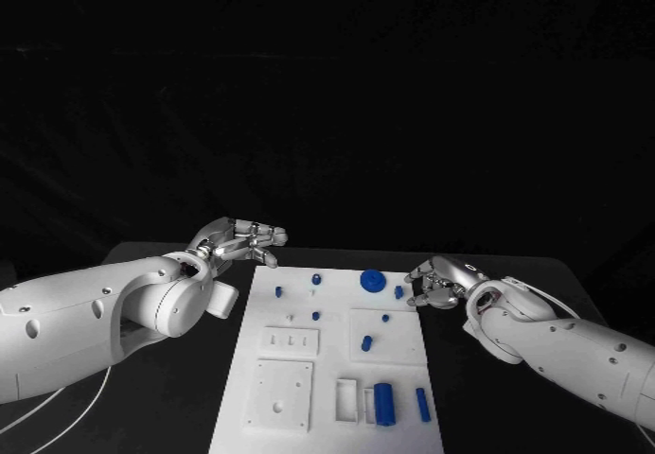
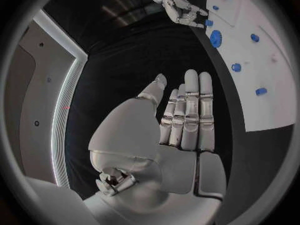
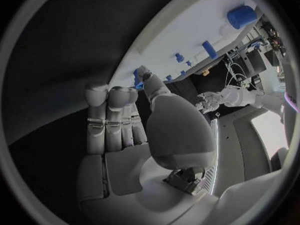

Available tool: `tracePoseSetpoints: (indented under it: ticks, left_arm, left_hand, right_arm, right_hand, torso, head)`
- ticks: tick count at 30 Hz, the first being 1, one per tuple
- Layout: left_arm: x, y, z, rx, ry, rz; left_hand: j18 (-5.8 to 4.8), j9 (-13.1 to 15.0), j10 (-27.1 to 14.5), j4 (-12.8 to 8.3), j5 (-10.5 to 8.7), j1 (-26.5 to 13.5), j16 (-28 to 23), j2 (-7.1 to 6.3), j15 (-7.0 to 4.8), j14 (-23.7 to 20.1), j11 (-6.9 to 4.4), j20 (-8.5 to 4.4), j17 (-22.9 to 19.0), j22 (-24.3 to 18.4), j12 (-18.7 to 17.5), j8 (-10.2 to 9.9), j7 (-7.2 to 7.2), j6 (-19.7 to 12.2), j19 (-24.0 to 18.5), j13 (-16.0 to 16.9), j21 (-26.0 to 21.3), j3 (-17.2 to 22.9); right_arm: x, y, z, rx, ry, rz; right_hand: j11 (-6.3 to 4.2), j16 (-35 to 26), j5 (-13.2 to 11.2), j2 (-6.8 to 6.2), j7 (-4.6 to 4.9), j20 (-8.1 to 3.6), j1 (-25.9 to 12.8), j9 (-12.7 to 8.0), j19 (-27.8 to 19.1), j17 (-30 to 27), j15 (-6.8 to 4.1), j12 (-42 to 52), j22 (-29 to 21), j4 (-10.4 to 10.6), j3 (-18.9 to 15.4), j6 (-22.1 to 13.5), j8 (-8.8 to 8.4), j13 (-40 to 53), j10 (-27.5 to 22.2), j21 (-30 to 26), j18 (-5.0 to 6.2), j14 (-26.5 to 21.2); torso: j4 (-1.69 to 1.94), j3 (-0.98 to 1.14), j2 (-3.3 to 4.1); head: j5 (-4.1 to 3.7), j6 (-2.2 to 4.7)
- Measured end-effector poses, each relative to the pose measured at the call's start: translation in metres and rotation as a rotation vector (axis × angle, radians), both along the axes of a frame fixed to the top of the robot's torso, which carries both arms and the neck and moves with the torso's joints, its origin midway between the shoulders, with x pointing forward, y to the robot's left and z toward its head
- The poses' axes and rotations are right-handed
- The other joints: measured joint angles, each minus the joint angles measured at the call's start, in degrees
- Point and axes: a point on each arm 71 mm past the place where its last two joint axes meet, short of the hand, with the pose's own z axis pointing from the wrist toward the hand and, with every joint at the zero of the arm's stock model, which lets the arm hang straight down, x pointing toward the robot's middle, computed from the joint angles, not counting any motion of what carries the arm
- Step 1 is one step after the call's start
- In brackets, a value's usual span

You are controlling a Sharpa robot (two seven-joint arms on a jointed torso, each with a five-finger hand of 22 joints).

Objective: Assemble the parts on the task board

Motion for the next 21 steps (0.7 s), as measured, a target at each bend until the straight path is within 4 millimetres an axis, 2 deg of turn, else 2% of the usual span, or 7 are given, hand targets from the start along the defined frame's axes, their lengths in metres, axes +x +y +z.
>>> tracePoseSetpoints:
  ticks: [6,9,15,21]
  left_arm:
    - [0.000,0.000,-0.001,0.000,0.001,-0.001]
    - [0.000,0.000,-0.001,0.000,0.002,-0.003]
    - [0.000,-0.001,-0.001,0.000,0.003,-0.004]
    - [0.000,-0.001,-0.001,0.000,0.003,-0.006]
  left_hand:
    - [0.00,0.0,0.0,0.0,0.00,0.0,0.0,0.00,0.00,0.0,0.00,0.20,0.0,-0.1,0.0,0.0,0.20,-0.2,-0.2,0.0,0.0,0.0]
    - [0.00,0.0,0.0,0.0,0.00,0.0,0.0,0.00,0.00,0.0,0.00,0.20,0.0,-0.1,0.0,0.0,0.20,-0.2,-0.2,0.0,0.0,0.0]
    - [0.00,0.0,0.0,0.0,0.00,0.0,0.0,0.00,0.00,0.0,0.00,0.20,0.0,-0.1,0.0,0.0,0.20,-0.2,-0.2,0.0,0.0,0.0]
    - [0.00,0.0,0.0,0.0,0.00,0.0,0.0,0.00,0.00,0.0,0.00,0.20,0.0,-0.1,0.0,0.0,0.20,-0.2,-0.2,0.0,0.0,0.0]
  right_arm:
    - [0.004,0.000,-0.008,0.019,0.013,-0.008]
    - [0.005,0.001,-0.012,0.029,0.020,-0.010]
    - [0.007,0.004,-0.015,0.051,0.024,-0.009]
    - [0.008,0.006,-0.018,0.068,0.025,-0.009]
  right_hand:
    - [0.00,-0.2,0.2,0.00,0.29,0.00,0.0,0.0,0.0,0.4,0.00,0.0,0.7,-0.2,-0.8,-0.3,0.00,0.0,0.0,-0.3,0.00,0.0]
    - [0.01,-0.2,0.2,0.52,0.29,0.00,-0.1,0.0,0.0,0.5,0.00,0.0,0.8,-0.2,-0.8,-0.3,0.00,0.0,0.0,-0.3,0.00,0.0]
    - [0.02,-0.2,0.2,0.77,0.29,-0.01,-0.3,0.0,0.0,0.7,0.00,0.0,1.2,-0.5,-1.1,-0.3,0.00,0.0,0.0,-0.3,0.00,0.0]
    - [0.03,-0.2,0.2,1.68,0.29,-0.01,-0.6,0.0,0.0,0.8,0.00,0.0,1.6,-0.7,-1.3,-0.3,0.00,0.1,0.0,-0.5,0.00,0.0]
  torso:
    - [0.15,0.07,0.09]
    - [0.22,0.14,0.16]
    - [0.25,0.14,0.18]
    - [0.26,0.10,0.18]
  head:
    - [0.07,-0.13]
    - [0.08,-0.14]
    - [0.14,-0.28]
    - [0.32,-0.48]
